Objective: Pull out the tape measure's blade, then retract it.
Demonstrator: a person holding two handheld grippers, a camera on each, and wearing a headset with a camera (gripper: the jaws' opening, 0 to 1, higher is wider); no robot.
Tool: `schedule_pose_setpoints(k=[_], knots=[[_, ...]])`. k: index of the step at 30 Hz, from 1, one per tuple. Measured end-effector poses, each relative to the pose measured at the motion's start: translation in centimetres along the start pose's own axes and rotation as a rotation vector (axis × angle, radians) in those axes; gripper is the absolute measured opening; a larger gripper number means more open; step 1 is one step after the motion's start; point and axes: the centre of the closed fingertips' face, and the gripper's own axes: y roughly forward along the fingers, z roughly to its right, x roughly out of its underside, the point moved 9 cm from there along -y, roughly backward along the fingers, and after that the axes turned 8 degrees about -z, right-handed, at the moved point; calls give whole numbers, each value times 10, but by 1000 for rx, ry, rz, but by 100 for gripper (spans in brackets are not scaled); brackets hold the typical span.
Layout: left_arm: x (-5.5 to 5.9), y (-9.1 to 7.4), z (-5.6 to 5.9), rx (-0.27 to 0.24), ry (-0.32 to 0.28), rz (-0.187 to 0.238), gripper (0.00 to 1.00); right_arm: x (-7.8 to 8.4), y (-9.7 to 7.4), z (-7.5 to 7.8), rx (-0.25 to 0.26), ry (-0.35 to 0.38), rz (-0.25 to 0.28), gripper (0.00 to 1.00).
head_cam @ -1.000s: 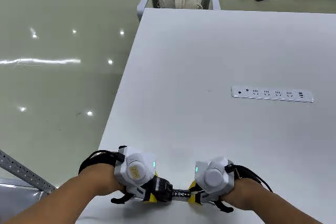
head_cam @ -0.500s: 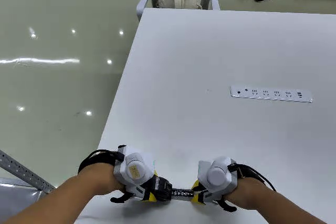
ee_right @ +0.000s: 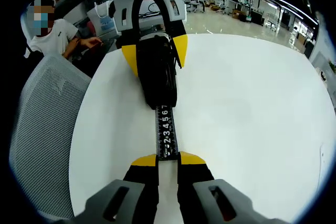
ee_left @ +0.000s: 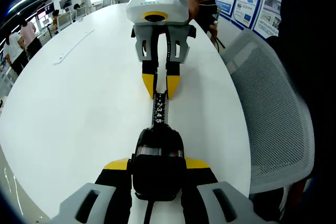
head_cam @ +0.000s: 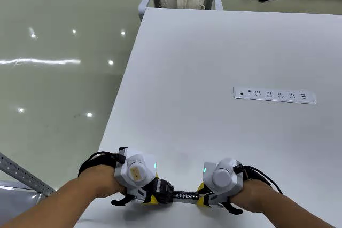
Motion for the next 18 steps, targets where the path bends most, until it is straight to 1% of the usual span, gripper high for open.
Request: schedule_pose_setpoints(k=[10,18], knots=[[-1,0,0,0,-2,-1,33,5,-5,0,-5,17,1,11],[-1,1,0,1,-2,-2,33,8,-8,0,-5,8,-5,11]])
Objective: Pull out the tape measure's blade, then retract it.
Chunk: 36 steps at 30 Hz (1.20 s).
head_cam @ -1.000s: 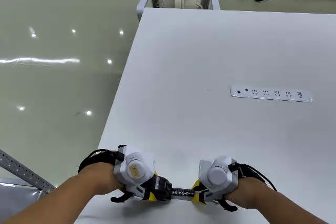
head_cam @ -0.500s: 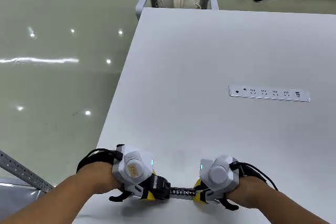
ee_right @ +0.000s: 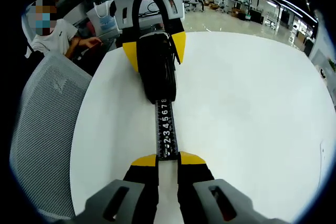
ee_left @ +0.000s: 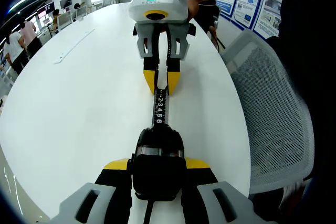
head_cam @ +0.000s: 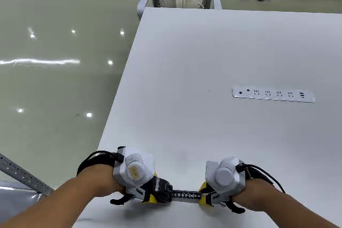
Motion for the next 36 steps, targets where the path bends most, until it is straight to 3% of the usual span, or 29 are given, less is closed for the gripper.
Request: schedule_pose_setpoints(k=[36], knots=[[0,0,0,-4,-1,-7,33,30,-12,4,13,21,-34,12]])
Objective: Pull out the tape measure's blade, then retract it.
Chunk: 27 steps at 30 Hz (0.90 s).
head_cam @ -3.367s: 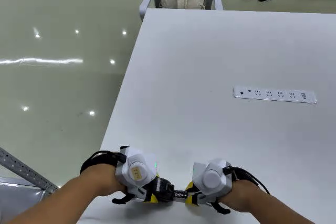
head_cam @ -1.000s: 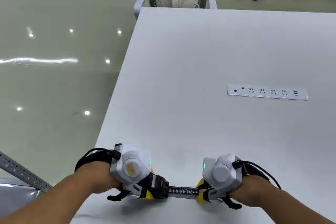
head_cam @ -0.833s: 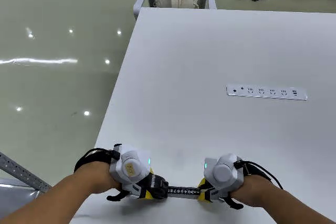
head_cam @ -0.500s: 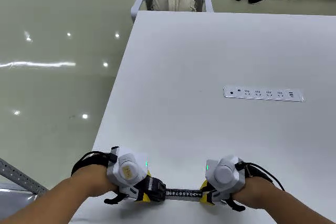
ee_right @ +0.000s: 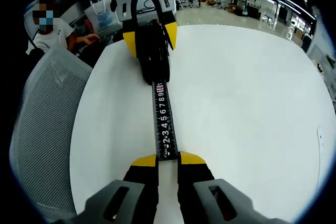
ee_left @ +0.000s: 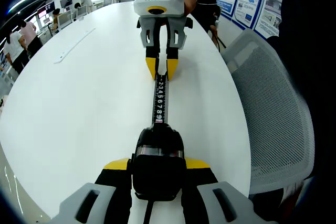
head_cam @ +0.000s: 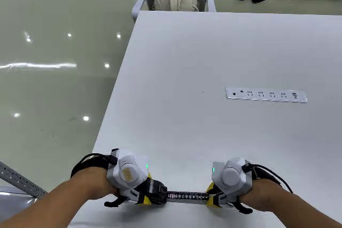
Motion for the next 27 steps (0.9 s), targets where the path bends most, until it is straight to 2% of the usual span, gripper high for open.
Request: schedule_pose_setpoints(k=[18,27], knots=[[0,0,1,0,-3,0,33,4,-2,0,3,1,-14,11],[0,0,1,-2,-6,0,33,11,-12,0,4,9,-22,11]])
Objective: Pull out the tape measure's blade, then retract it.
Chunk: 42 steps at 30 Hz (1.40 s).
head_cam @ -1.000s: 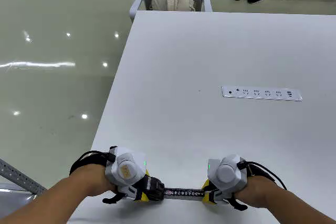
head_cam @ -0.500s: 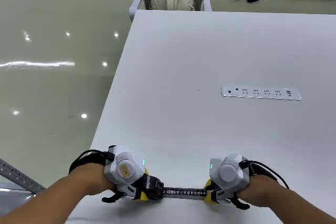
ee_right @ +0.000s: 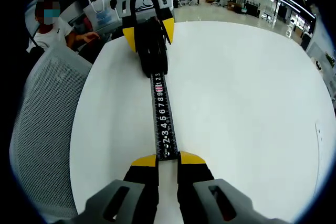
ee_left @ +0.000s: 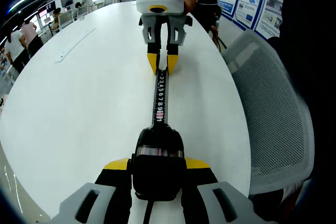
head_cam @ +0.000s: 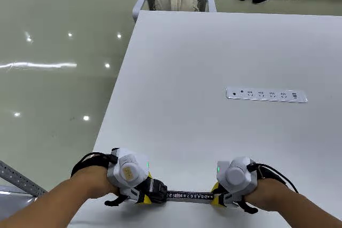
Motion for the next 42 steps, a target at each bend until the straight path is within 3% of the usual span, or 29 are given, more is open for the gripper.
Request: schedule_pose_setpoints(k=[42], knots=[[0,1,-1,1,-1,0,33,25,-3,3,13,23,-17,11]])
